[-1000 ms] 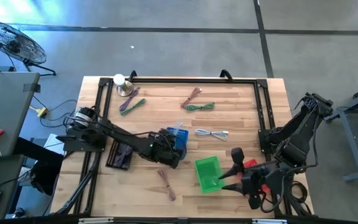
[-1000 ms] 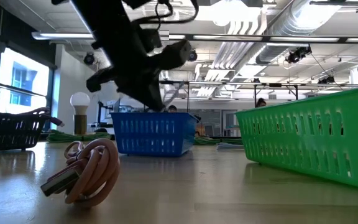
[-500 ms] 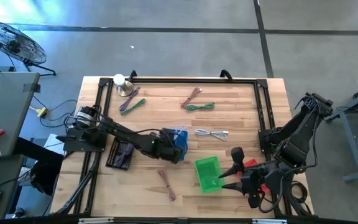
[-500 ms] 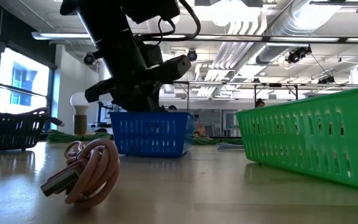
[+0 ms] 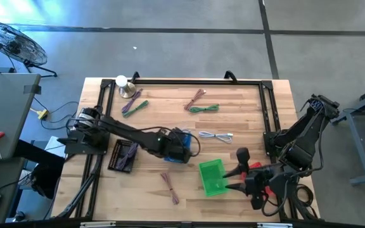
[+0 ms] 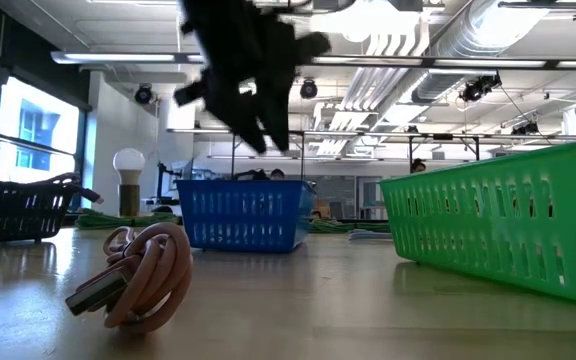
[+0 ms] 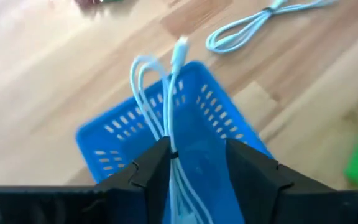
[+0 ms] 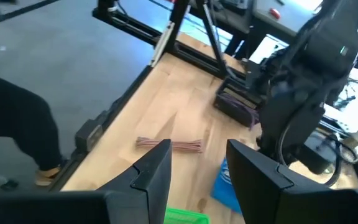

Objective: Pick & Place USB Port
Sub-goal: Put the right green USB cable into the green bin

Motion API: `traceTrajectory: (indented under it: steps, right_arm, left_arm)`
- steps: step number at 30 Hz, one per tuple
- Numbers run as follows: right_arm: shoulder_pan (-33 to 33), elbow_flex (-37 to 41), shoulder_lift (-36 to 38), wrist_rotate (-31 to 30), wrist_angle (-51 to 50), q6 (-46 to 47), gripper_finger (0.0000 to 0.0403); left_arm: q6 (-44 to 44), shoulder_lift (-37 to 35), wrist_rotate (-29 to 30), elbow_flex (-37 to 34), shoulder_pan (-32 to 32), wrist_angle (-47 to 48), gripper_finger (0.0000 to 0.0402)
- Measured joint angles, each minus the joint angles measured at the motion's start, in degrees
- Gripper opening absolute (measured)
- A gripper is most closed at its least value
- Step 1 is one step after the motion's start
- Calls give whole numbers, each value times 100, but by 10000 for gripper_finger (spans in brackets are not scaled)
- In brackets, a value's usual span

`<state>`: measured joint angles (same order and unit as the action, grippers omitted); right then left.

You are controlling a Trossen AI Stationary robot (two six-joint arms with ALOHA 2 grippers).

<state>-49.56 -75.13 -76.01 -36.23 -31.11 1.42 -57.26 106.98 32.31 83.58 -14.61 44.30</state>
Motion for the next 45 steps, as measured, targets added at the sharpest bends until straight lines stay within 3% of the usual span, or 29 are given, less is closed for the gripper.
traceTrajectory:
  steps: [6,12,15,17,23,29,33,38,45]
  right_arm:
    - [149,0,60,-420,-149,-247,146]
    - [613,0,390,-1411,-291,-388,146]
    - [1040,0,683,-1334,-425,-255,146]
    - [1449,0,901,-1061,-458,-158,146]
    - [2930,-2,1388,186,-674,-202,146]
    - [4466,-2,1358,1583,-771,-980,146]
    - [5499,-2,1077,2572,-951,-1158,146]
    - [6571,-2,504,3219,-1121,-1615,146]
    - [7568,-2,-468,4347,-1100,-2548,146]
  left_arm:
    - [1047,-9,-279,1455,-3,1912,154]
    - [1205,-11,-726,2761,-3,4535,154]
    - [1747,-248,-874,2880,-7,4418,154]
    - [1964,-458,-907,2895,-77,4534,154]
    - [2517,-978,-281,2731,-77,4527,154]
    - [2556,-1241,-76,2740,-81,4591,154]
    - [2666,-1433,-122,2733,-81,4579,154]
    - [2748,-1705,161,2736,-81,4568,154]
    - [2795,-2231,561,2736,-81,4574,154]
